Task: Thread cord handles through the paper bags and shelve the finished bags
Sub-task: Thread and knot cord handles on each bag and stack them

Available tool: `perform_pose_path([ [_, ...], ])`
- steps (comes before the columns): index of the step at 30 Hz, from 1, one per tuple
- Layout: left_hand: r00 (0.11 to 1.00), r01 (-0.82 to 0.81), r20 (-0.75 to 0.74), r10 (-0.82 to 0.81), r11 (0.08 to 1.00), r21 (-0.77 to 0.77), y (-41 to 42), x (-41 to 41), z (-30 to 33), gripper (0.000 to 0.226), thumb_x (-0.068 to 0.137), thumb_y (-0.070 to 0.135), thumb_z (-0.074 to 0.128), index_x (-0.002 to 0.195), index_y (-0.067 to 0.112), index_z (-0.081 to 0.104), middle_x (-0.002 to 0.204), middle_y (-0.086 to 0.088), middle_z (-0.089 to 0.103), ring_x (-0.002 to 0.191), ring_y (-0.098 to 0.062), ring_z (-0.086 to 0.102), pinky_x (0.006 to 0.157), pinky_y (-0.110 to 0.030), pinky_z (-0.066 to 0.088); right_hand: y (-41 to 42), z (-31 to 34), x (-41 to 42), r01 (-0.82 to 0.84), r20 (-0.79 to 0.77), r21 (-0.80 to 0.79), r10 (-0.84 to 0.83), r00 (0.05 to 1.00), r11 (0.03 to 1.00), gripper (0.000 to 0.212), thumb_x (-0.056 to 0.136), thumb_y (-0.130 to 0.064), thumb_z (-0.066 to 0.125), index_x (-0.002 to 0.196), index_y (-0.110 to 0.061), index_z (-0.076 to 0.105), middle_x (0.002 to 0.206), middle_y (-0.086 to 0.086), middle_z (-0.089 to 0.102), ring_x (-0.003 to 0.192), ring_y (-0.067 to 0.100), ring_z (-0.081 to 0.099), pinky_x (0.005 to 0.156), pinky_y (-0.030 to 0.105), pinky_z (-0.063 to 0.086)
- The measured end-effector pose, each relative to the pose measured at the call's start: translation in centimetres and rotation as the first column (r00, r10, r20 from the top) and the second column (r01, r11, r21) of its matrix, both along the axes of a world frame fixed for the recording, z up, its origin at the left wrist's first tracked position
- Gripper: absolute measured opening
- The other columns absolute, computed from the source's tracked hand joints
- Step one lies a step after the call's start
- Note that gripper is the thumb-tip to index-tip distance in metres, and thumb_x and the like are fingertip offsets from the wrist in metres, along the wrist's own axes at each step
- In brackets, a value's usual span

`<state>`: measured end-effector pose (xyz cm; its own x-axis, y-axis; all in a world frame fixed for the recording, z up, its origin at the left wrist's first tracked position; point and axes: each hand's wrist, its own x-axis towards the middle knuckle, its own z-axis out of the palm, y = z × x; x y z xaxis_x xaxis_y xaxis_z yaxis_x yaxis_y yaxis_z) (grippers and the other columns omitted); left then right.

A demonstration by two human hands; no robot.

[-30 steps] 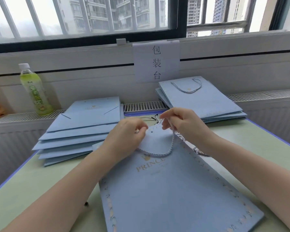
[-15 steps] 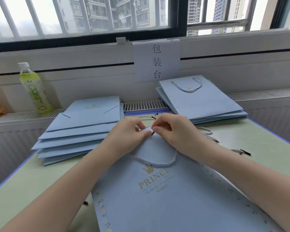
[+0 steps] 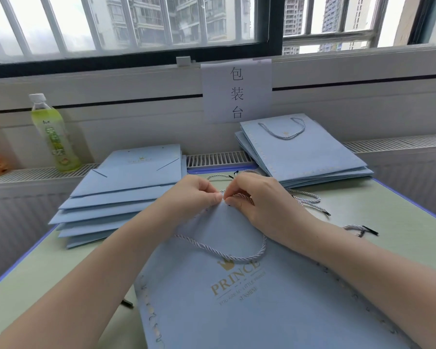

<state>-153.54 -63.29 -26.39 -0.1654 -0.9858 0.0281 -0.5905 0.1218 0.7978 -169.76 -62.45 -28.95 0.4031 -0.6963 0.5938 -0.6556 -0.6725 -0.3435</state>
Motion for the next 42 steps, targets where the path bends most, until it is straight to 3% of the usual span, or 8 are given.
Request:
perform_pose_path([
  [3, 0.988, 0.025, -0.154, -0.001, 0.987, 0.156, -0.1, 0.6, 0.2, 0.019, 0.07, 0.016, 0.072, 0.082, 0.004, 0.066, 0.082, -0.014, 0.063, 0.076, -0.024, 0.057, 0.08, -0.038, 0.049, 0.2, 0.0, 0.2, -0.03, -0.011, 0.003, 0.03, 1.0, 1.0, 0.003, 0.085, -0.013, 0.066, 0.088, -0.014, 0.066, 0.084, -0.011, 0.051, 0.077, 0.01, 0.048, 0.069, 0.022, 0.037],
  [6, 0.962, 0.037, -0.267, 0.049, 0.95, 0.309, 0.1, 0.8, 0.5, 0.009, 0.081, 0.012, 0.061, 0.079, 0.005, 0.055, 0.068, -0.013, 0.053, 0.054, -0.022, 0.048, 0.054, -0.027, 0.042, 0.3, 0.2, 0.3, -0.042, -0.01, 0.014, 0.042, 0.999, 0.999, 0.003, 0.086, -0.012, 0.065, 0.088, -0.014, 0.067, 0.086, -0.005, 0.054, 0.078, 0.012, 0.049, 0.071, 0.024, 0.039],
  [9, 0.957, 0.011, -0.272, 0.104, 0.92, 0.391, -0.1, 1.0, 0.3, 0.023, 0.086, 0.016, 0.052, 0.064, 0.01, 0.047, 0.052, 0.0, 0.041, 0.043, -0.012, 0.032, 0.044, -0.022, 0.028, 0.5, 0.3, 0.5, -0.066, 0.004, 0.015, 0.066, 0.998, 0.998, 0.005, 0.086, -0.01, 0.064, 0.089, -0.014, 0.066, 0.09, -0.001, 0.059, 0.082, 0.012, 0.051, 0.074, 0.023, 0.04],
  [13, 0.956, 0.059, -0.284, 0.079, 0.893, 0.446, -0.2, 1.6, 0.0, 0.024, 0.088, 0.028, 0.051, 0.068, 0.014, 0.051, 0.058, 0.002, 0.043, 0.053, -0.012, 0.034, 0.054, -0.024, 0.028, 0.5, 0.1, 0.5, -0.09, 0.007, 0.018, 0.09, 0.996, 0.996, 0.007, 0.086, -0.008, 0.063, 0.091, -0.014, 0.063, 0.092, 0.0, 0.06, 0.083, 0.011, 0.052, 0.074, 0.02, 0.04],
  [28, 0.947, 0.114, -0.318, 0.037, 0.889, 0.444, -0.4, 2.1, -0.5, 0.028, 0.086, 0.038, 0.061, 0.081, 0.011, 0.067, 0.069, -0.003, 0.062, 0.055, -0.012, 0.051, 0.048, -0.019, 0.038, 0.4, 0.0, 0.3, -0.086, -0.075, -0.032, 0.083, 0.994, 0.996, 0.005, 0.091, -0.016, 0.056, 0.094, -0.014, 0.06, 0.081, -0.014, 0.049, 0.069, 0.0, 0.043, 0.065, 0.01, 0.033],
  [32, 0.952, 0.136, -0.305, -0.01, 0.91, 0.392, -0.4, 2.1, -0.5, 0.036, 0.073, 0.043, 0.066, 0.077, 0.008, 0.069, 0.069, -0.008, 0.06, 0.055, -0.016, 0.047, 0.05, -0.023, 0.035, 0.4, 0.0, 0.1, -0.052, -0.077, -0.043, 0.049, 0.996, 0.998, 0.004, 0.091, -0.018, 0.058, 0.091, -0.014, 0.059, 0.082, -0.01, 0.052, 0.071, 0.004, 0.041, 0.063, 0.018, 0.029],
  [37, 0.949, 0.113, -0.315, 0.016, 0.915, 0.387, -0.3, 1.9, -0.5, 0.032, 0.088, 0.036, 0.059, 0.089, 0.006, 0.068, 0.077, -0.01, 0.065, 0.057, -0.017, 0.057, 0.051, -0.022, 0.044, 0.0, 0.1, 0.1, -0.025, -0.061, -0.011, 0.024, 0.998, 1.0, 0.009, 0.088, -0.018, 0.064, 0.086, -0.012, 0.058, 0.083, -0.008, 0.052, 0.077, 0.013, 0.047, 0.068, 0.022, 0.03],
  [42, 0.939, 0.169, -0.342, -0.031, 0.908, 0.384, -0.4, 2.2, -0.4, 0.051, 0.07, 0.045, 0.066, 0.096, 0.001, 0.07, 0.088, -0.017, 0.064, 0.068, -0.024, 0.056, 0.061, -0.027, 0.044, 0.2, 0.2, 0.2, -0.048, -0.037, -0.04, 0.047, 0.998, 0.998, 0.01, 0.086, -0.016, 0.066, 0.084, -0.013, 0.057, 0.082, -0.006, 0.054, 0.075, 0.014, 0.047, 0.066, 0.022, 0.03],
])
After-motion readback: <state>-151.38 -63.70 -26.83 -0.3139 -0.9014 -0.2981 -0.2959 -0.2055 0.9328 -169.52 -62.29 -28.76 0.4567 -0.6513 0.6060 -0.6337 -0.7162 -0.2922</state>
